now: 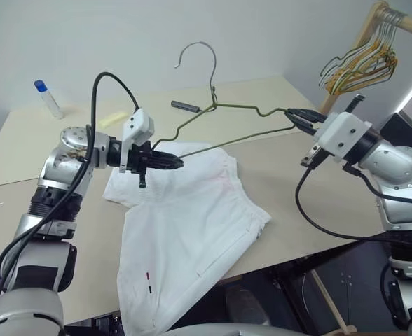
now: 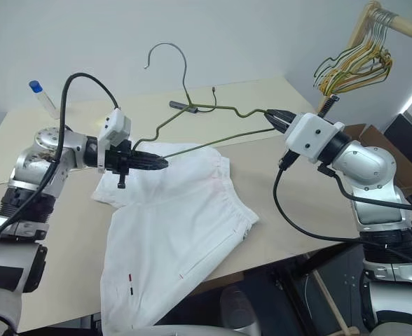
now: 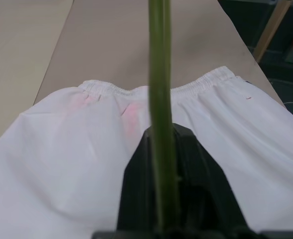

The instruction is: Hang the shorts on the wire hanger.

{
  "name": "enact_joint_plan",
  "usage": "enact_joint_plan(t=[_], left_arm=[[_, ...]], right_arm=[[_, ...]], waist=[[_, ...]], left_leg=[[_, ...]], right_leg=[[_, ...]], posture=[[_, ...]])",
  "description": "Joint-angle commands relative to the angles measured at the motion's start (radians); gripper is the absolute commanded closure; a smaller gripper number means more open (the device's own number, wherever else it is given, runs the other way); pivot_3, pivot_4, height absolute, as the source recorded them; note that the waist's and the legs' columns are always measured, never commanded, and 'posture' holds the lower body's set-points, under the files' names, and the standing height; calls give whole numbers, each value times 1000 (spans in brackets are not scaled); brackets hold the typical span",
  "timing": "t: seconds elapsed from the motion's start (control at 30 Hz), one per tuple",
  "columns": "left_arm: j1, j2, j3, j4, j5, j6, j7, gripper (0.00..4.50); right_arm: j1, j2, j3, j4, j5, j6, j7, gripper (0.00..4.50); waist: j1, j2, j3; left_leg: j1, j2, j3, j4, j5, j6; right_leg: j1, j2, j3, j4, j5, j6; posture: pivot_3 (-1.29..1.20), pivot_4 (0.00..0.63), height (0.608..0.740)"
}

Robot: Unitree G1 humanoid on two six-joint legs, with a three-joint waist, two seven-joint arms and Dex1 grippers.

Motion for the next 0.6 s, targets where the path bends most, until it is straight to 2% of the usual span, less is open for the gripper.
enact_joint_plan(t=[0.03, 0.13, 0.2, 0.33, 0.4, 0.47, 0.53, 0.6], left_arm=[[12, 9, 41, -56, 10, -7, 38, 4474], [34, 21, 60, -91, 4, -3, 49, 4500], [63, 51, 71, -136, 10, 2, 54, 4500], [130, 143, 67, -200, 55, -54, 32, 4500], [158, 188, 58, -220, 94, -108, 28, 4500], [178, 210, 56, -244, 114, -143, 25, 4500], [185, 209, 59, -263, 110, -140, 27, 4500], [188, 196, 61, -292, 99, -126, 34, 4500]], right_arm=[[-11, -13, -48, -41, 21, 12, 2, 4500], [21, -40, -55, -69, 82, 37, 75, 3735], [56, -77, -69, -108, 163, 85, 159, 3051], [94, -164, -106, -188, 346, 272, 306, 1685], [78, -236, -103, -213, 447, 419, 401, 947], [41, -254, -91, -217, 509, 493, 455, 282], [3, -243, -74, -209, 520, 521, 471, 282], [-69, -236, 0, -200, 479, 581, 482, 282]], waist=[[1, 0, 0], [2, 0, 0], [2, 0, 0], [0, 1, 1], [5, 1, 1], [9, 1, 1], [16, 1, 1], [24, 2, 2]], left_leg=[[0, 0, 0, 0, 0, 0], [0, 0, 0, 0, 0, 0], [0, 0, -1, 0, 0, 0], [0, 0, 0, 0, 0, 0], [1, 0, 0, 0, 0, 0], [2, 0, 0, 1, 0, 0], [2, 1, 0, 1, 0, 0], [2, 1, 0, 1, 0, 0]], right_leg=[[0, 0, 0, 0, 0, 0], [0, 0, 0, 0, 0, 0], [0, 0, 0, 0, 0, 0], [0, 0, 0, 0, 0, 0], [1, 0, 0, 0, 0, 0], [2, -1, 0, 0, 0, 0], [2, 0, 0, 0, 0, 0], [2, 0, 0, 0, 0, 0]], posture=[[-226, 0, 740], [-219, 0, 740], [-215, 0, 740], [-206, 0, 740], [-188, 0, 740], [-183, 0, 740], [-182, 0, 740], [-181, 0, 740]])
